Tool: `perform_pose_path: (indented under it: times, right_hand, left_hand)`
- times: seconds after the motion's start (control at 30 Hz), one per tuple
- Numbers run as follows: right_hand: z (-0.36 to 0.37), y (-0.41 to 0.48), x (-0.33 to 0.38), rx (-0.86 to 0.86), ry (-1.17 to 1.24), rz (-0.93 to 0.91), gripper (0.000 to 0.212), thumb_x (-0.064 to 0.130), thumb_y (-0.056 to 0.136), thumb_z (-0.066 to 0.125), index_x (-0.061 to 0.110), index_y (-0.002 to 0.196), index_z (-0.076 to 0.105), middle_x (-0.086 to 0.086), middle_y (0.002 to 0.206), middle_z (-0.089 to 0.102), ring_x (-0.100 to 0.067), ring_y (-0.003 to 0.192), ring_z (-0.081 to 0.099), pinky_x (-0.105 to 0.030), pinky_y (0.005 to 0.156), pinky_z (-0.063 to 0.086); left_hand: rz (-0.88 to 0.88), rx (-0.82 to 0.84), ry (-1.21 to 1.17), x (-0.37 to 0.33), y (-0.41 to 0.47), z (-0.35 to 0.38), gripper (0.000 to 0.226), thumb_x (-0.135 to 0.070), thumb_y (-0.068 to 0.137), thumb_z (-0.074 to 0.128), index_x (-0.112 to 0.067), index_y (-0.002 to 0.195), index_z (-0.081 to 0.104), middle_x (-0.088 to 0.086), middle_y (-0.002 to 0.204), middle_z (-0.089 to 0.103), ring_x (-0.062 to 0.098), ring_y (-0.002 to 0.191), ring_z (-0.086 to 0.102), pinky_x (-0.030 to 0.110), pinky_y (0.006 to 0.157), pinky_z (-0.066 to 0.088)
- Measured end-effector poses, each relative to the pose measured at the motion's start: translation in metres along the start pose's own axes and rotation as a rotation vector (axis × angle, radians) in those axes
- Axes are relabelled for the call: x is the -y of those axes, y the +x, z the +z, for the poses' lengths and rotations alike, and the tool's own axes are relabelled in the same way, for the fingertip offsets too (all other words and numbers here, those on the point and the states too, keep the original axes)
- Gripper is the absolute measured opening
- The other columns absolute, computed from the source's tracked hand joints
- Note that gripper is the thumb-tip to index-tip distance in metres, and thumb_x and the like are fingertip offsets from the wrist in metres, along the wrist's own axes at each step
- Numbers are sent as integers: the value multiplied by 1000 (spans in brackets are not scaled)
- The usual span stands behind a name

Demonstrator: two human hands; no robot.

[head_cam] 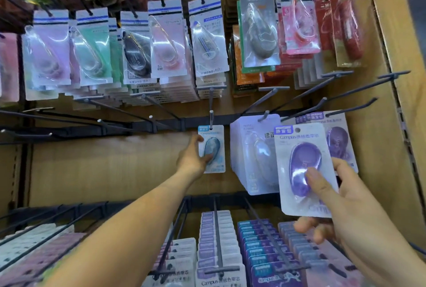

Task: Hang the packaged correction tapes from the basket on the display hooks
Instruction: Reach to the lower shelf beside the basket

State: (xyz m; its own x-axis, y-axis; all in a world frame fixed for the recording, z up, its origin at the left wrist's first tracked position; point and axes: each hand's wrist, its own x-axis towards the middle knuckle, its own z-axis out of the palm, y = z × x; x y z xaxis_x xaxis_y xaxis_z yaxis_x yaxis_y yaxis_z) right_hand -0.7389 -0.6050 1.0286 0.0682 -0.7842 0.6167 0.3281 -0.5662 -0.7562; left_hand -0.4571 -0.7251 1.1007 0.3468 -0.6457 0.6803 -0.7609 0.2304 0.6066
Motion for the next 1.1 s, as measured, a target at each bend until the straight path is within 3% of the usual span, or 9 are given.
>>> perform_pose_path:
  times: [0.2, 0.3, 0.4, 0.47, 0.57, 0.63, 0.73, 0.93, 1.1]
  right_hand:
    - [-15, -1, -3, 90, 55, 33, 20, 16, 100, 48, 29, 113, 57, -1, 81, 75, -37, 64, 69, -29, 45, 56]
    - [-16, -2, -7, 93, -29, -21, 28, 5, 102, 43, 28, 99, 59, 9, 77, 75, -33, 64, 71, -27, 48, 58]
    - [-15, -3, -9, 66, -90, -90, 35, 1, 100, 44, 31, 83, 52, 29, 68, 69, -28, 58, 69, -26, 47, 55]
    - [-14, -4, -9, 87, -103, -99, 29, 1, 100, 47, 26, 86, 55, 21, 66, 70, -30, 58, 70, -24, 46, 54]
    - [-11, -7, -5, 108, -60, -88, 28, 2, 99, 48, 23, 84, 59, 8, 64, 71, -28, 57, 70, -23, 46, 54]
    - [-9, -8, -4, 97, -1, -87, 26, 5, 97, 49, 19, 79, 62, 2, 67, 73, -27, 56, 70, -23, 47, 56]
    - [-10, -10, -2, 111, 68, -110, 8, 18, 89, 54, 16, 92, 61, -5, 72, 73, -25, 57, 69, -23, 49, 56]
    - [-24, -14, 2, 91, 252, -94, 27, 19, 84, 54, 5, 104, 64, -15, 75, 72, -19, 51, 65, -22, 46, 54]
    - [-49, -21, 4, -9, 255, -106, 24, 20, 83, 56, 5, 98, 65, -16, 62, 65, -19, 42, 60, -22, 38, 48]
  left_hand:
    - [13, 77, 293, -11, -5, -6, 53, -35, 91, 67, -34, 132, 34, 4, 114, 63, 18, 83, 62, 28, 57, 49]
    - [58, 219, 722, -34, -37, -31, 52, -33, 94, 59, -28, 142, 38, 5, 124, 61, 20, 99, 60, 33, 77, 52]
    - [153, 111, 1170, -61, -79, -63, 32, -33, 95, 51, -31, 126, 58, 1, 121, 65, 23, 107, 63, 34, 84, 51]
    - [286, 10, 998, -73, -106, -84, 26, -32, 96, 47, -33, 112, 67, -4, 108, 71, 19, 95, 67, 34, 79, 55]
    - [419, 159, -10, -92, -136, -102, 17, -26, 96, 55, -31, 99, 71, -4, 88, 75, 11, 74, 69, 34, 66, 58]
    - [446, 324, -350, -104, -146, -101, 19, -41, 92, 62, -32, 109, 67, -4, 96, 74, 15, 78, 69, 29, 60, 57]
    - [478, 431, -334, -110, -157, -74, 49, -59, 73, 66, -44, 119, 57, -7, 107, 68, 17, 82, 67, 30, 65, 56]
    - [576, 244, -367, -131, -187, -18, 32, -31, 83, 77, -46, 107, 61, -15, 93, 68, 7, 72, 63, 14, 63, 46]
    - [575, 292, -492, -167, -198, 6, 68, -23, 83, 78, -58, 128, 40, -8, 98, 68, 25, 68, 68, 36, 70, 58]
